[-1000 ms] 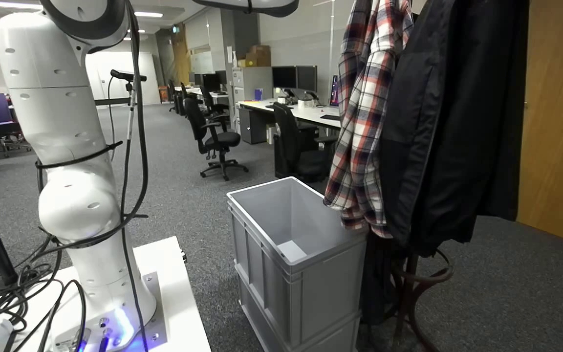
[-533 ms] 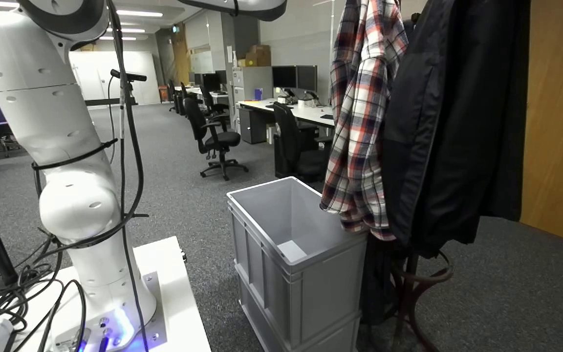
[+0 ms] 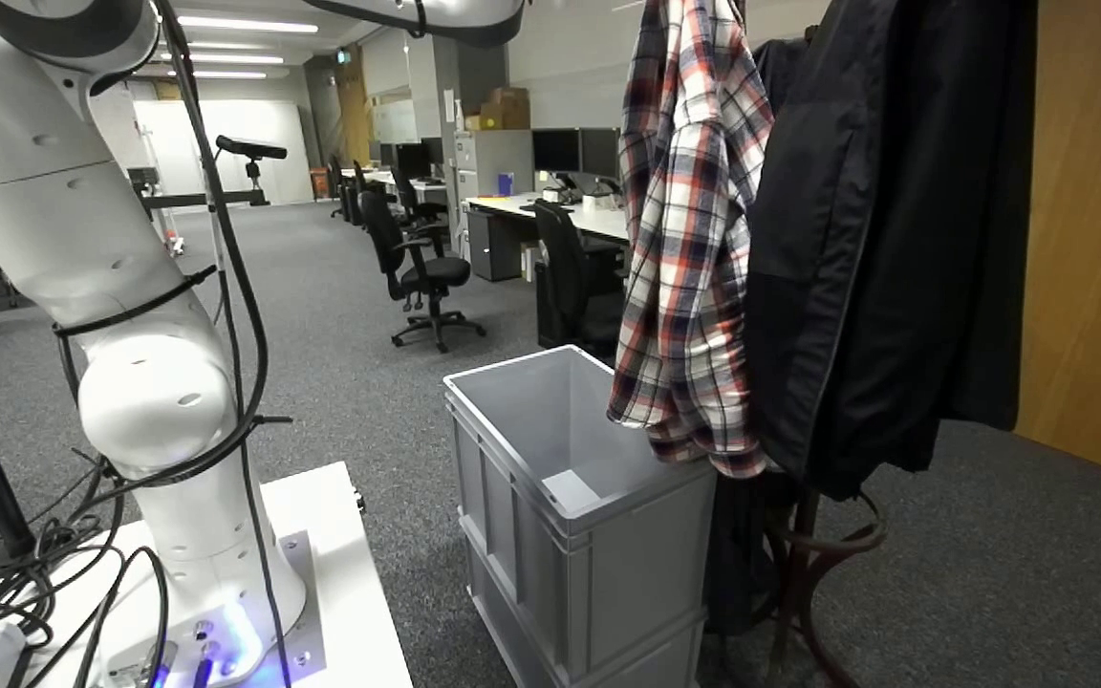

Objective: Put the flannel shirt inside the grey container.

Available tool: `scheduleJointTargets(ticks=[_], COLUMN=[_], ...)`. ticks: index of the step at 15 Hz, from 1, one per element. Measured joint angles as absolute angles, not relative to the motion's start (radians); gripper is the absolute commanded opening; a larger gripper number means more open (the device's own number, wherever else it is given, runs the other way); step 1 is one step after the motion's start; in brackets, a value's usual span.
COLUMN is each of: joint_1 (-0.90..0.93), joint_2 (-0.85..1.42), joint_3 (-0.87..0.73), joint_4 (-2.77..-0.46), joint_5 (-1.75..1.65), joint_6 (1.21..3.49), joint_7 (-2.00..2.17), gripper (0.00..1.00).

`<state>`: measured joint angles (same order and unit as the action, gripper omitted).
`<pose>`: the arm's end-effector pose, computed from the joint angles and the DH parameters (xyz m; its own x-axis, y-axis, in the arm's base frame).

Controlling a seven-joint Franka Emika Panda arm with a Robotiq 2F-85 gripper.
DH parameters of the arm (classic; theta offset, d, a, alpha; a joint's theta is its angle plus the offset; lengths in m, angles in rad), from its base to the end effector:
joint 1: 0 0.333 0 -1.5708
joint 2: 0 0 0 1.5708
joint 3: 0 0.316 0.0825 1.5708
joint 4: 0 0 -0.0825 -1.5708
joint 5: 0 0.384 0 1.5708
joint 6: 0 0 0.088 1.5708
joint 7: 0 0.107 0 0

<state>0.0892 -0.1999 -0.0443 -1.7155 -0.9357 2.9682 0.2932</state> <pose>0.5124 0.0743 0.8101 0.0947 0.5855 0.8051 -0.0461 -0.8053 0.5911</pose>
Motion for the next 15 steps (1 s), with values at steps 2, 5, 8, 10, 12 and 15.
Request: scheduleJointTargets(ticks=[2,5,8,10,12,15], joint_1=[0.089,0.089,0.088,0.086,0.085,0.084], joint_2=[-0.222,-0.253,-0.282,-0.302,-0.319,-0.341], joint_3=[-0.036,-0.02,0.008,0.032,0.054,0.08], joint_4=[-1.735,-1.749,-1.754,-1.756,-1.759,-1.768], joint_5=[-0.936,-0.936,-0.937,-0.95,-0.968,-0.978], joint_6=[2.953,2.9,2.809,2.749,2.714,2.707], joint_7=[0.294,0.304,0.342,0.379,0.408,0.417], gripper=[0.01,0.01,0.01,0.01,0.01,0.01])
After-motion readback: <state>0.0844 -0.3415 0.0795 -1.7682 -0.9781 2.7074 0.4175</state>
